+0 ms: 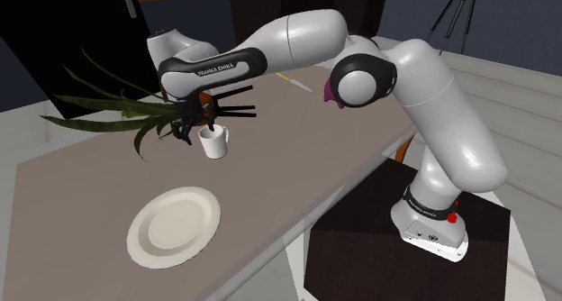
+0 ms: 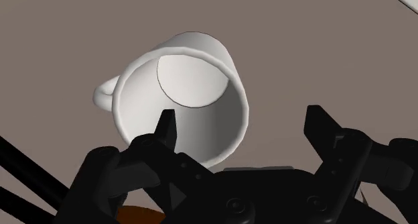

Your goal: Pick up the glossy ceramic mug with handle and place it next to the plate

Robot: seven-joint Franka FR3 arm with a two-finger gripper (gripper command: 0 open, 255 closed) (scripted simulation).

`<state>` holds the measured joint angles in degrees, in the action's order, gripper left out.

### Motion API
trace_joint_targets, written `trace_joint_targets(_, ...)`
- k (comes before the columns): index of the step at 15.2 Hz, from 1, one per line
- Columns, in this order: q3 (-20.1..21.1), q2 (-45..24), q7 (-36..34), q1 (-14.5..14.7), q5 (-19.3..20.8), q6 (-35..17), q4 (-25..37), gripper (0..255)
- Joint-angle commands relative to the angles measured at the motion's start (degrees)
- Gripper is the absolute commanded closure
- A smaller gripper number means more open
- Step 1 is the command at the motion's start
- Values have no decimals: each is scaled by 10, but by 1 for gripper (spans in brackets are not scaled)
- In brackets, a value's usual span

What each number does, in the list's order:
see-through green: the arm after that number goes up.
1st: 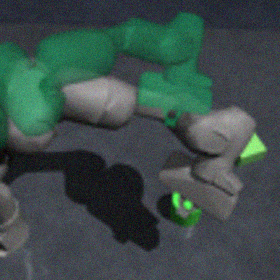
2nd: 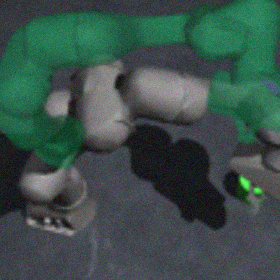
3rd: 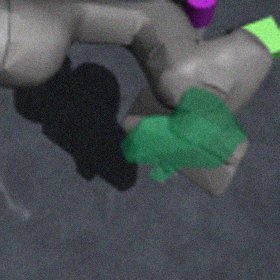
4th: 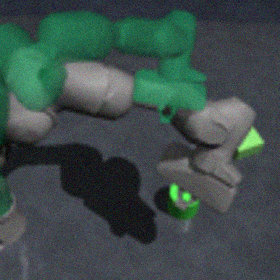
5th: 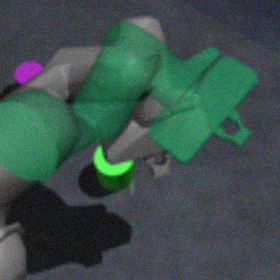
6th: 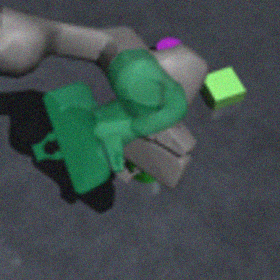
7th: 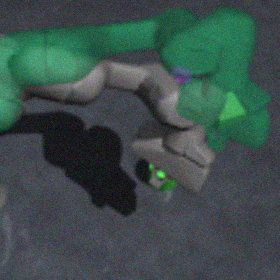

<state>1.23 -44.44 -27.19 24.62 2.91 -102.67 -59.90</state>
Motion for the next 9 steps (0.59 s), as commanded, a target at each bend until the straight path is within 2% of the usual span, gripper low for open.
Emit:
trace_joint_targets(1, 0, 3, 0, 1, 0, 31, 27, 0)
trace_joint_targets(2, 0, 1, 0, 2, 0, 48, 46, 0)
trace_joint_targets(9, 0, 1, 0, 2, 0, 48, 46, 0)
